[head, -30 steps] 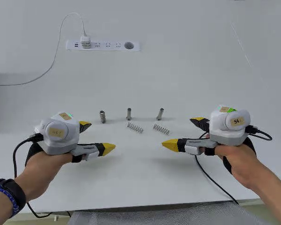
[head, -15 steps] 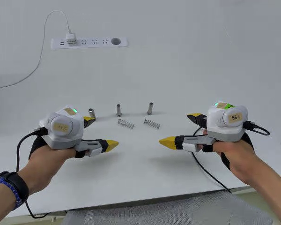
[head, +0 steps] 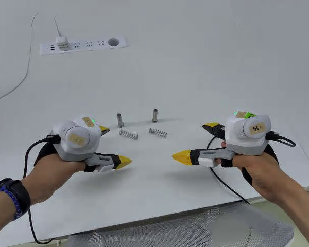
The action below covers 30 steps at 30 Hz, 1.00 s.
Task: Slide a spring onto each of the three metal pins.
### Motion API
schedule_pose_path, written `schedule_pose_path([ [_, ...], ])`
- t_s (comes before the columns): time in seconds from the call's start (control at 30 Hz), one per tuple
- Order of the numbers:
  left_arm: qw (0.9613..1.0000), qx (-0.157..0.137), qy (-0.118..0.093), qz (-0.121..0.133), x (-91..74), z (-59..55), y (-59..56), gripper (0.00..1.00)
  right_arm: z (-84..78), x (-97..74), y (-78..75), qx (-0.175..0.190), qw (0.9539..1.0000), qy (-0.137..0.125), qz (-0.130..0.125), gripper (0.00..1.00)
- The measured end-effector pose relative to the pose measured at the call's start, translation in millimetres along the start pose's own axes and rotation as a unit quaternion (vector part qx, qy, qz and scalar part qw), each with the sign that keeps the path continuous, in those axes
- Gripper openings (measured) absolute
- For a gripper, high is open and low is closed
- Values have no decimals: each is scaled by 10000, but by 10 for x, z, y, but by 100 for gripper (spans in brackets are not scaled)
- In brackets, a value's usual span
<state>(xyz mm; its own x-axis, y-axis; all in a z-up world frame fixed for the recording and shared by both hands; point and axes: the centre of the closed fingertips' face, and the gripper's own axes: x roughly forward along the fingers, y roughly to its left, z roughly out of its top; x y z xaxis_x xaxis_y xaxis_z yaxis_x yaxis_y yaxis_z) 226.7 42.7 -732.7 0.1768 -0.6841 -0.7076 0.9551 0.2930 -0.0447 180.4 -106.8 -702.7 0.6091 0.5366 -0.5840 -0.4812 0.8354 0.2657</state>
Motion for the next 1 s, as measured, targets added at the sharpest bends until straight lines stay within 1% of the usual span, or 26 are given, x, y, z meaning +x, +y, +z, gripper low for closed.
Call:
schedule_pose_path([
  [0.1,9999,99,41,-72,53,33,-16,66,0,-18,-16,4,10000,-14,9,87],
  [0.17,9996,250,96,-109,95,56,-31,66,2,-34,-21,11,10000,-32,18,87],
  [0.33,9988,392,174,-232,182,92,-44,65,2,-50,-35,23,10000,-64,33,87],
  [0.4,9986,399,200,-281,209,106,-58,65,1,-51,-37,23,10000,-71,37,87],
  [0.67,9978,428,334,-379,337,83,-55,64,-24,-69,-39,45,9999,-59,71,86],
  [0.77,9976,396,403,-402,359,79,-71,62,-32,-69,-39,59,9999,-60,79,86],
  [0.83,9978,323,419,-393,364,75,-73,62,-38,-71,-41,56,9999,-47,87,86],
  [1.0,9979,257,450,-377,357,70,-78,58,-37,-73,-49,53,9999,-43,107,86],
])
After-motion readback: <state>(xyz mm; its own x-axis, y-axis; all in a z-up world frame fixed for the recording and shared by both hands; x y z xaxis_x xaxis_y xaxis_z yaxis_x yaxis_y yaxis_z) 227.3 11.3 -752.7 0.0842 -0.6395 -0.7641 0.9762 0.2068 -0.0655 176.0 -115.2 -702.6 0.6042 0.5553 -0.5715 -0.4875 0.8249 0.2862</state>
